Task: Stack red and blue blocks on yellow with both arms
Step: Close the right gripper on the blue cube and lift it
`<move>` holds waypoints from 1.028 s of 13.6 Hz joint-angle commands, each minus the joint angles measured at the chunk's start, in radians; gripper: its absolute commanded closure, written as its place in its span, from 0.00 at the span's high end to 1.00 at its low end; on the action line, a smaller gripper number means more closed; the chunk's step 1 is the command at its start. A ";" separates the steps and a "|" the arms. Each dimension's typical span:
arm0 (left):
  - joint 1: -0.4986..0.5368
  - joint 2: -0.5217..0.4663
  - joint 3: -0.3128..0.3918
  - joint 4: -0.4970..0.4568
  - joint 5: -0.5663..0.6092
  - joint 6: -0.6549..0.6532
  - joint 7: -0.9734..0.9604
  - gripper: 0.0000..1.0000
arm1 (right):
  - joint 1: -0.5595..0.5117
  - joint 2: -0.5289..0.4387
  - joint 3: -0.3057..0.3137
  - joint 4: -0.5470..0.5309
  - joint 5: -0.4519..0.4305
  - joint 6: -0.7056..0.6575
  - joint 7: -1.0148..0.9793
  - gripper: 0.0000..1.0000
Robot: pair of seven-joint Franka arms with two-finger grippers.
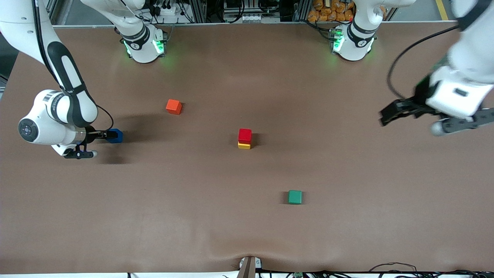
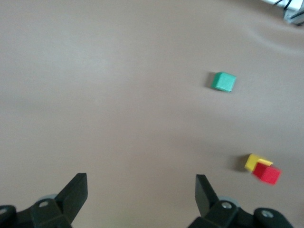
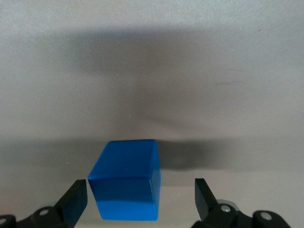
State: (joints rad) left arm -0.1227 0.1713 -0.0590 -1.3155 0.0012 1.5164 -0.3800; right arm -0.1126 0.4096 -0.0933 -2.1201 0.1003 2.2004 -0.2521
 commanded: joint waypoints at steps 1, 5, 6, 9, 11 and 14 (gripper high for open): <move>0.064 -0.064 -0.008 -0.059 -0.003 -0.048 0.108 1.00 | 0.014 -0.003 0.009 -0.018 0.039 0.021 0.031 1.00; 0.166 -0.166 -0.013 -0.200 -0.001 -0.024 0.303 1.00 | 0.019 0.009 0.007 -0.024 0.039 0.042 0.019 0.85; 0.169 -0.209 -0.012 -0.268 -0.001 0.011 0.321 1.00 | 0.018 0.008 0.007 -0.027 0.038 0.047 0.001 0.67; 0.184 -0.311 -0.018 -0.463 -0.001 0.119 0.348 1.00 | 0.011 0.009 0.007 -0.027 0.038 0.045 -0.052 0.08; 0.181 -0.361 -0.027 -0.543 -0.001 0.158 0.346 1.00 | 0.011 0.006 0.007 -0.024 0.039 0.027 -0.049 0.00; 0.187 -0.389 -0.074 -0.590 0.005 0.182 0.320 1.00 | 0.025 -0.021 0.012 0.021 0.039 -0.077 -0.039 0.00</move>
State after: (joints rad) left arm 0.0517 -0.1649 -0.1076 -1.8484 0.0014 1.6683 -0.0486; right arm -0.0972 0.4227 -0.0831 -2.1224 0.1229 2.1892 -0.2804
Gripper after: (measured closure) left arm 0.000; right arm 0.445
